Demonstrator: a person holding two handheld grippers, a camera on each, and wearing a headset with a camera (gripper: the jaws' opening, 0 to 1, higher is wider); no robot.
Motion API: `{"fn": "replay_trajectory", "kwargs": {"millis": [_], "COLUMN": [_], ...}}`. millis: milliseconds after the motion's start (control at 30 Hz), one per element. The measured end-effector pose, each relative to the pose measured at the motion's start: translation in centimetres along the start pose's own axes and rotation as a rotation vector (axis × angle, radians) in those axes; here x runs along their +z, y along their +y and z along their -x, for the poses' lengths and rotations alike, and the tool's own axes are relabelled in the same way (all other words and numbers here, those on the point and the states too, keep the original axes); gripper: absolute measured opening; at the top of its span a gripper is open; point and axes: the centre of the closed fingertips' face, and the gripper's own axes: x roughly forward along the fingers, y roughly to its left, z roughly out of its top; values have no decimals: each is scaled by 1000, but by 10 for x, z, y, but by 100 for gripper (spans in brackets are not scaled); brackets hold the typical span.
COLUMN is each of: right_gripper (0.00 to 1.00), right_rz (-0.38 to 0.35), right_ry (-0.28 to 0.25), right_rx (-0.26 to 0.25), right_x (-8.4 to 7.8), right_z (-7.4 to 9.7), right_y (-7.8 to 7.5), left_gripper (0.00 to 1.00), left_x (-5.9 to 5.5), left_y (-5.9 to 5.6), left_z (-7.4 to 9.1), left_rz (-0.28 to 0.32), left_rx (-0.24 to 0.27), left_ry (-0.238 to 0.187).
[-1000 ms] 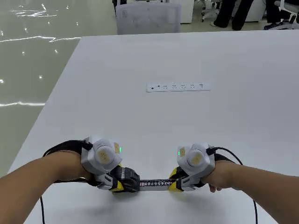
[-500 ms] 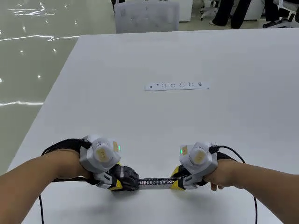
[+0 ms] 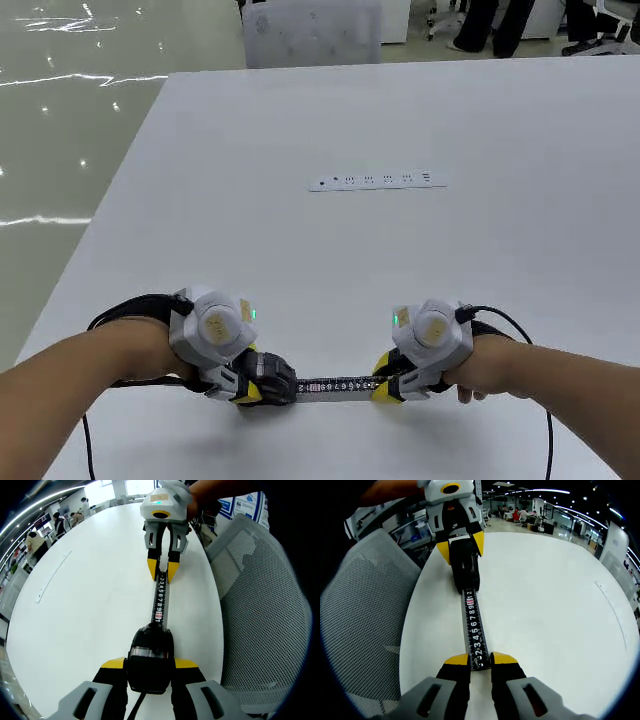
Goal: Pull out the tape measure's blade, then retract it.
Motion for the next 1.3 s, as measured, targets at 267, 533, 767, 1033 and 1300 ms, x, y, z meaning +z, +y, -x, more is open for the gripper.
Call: {"fn": "replay_trajectory", "kwargs": {"millis": [267,533,767,1033,1300], "right_gripper": [13,13,14,13,13], "right_rz": [-5,-9,-10,-8,-16], "right_ry": [1,3,2,6,7], "right_rx": [-3,-5,-7,-10,-15], "right_x": [-3,-5,-8,-12,-17], "right_z": [2,5,6,8,13], "right_y": [0,0,0,-2,-5], "left_gripper": [30,30,30,30,30], "left_x": [0,0,0,0,0], "left_y": [-1,-1,-1,-1,-1], "left_z": [0,0,0,0,-1], "left_rz": [0,2,0,4,6], "left_rx": [0,1,-1,2,-1], "left_ry": [0,-1,-1,-1,-2]}}
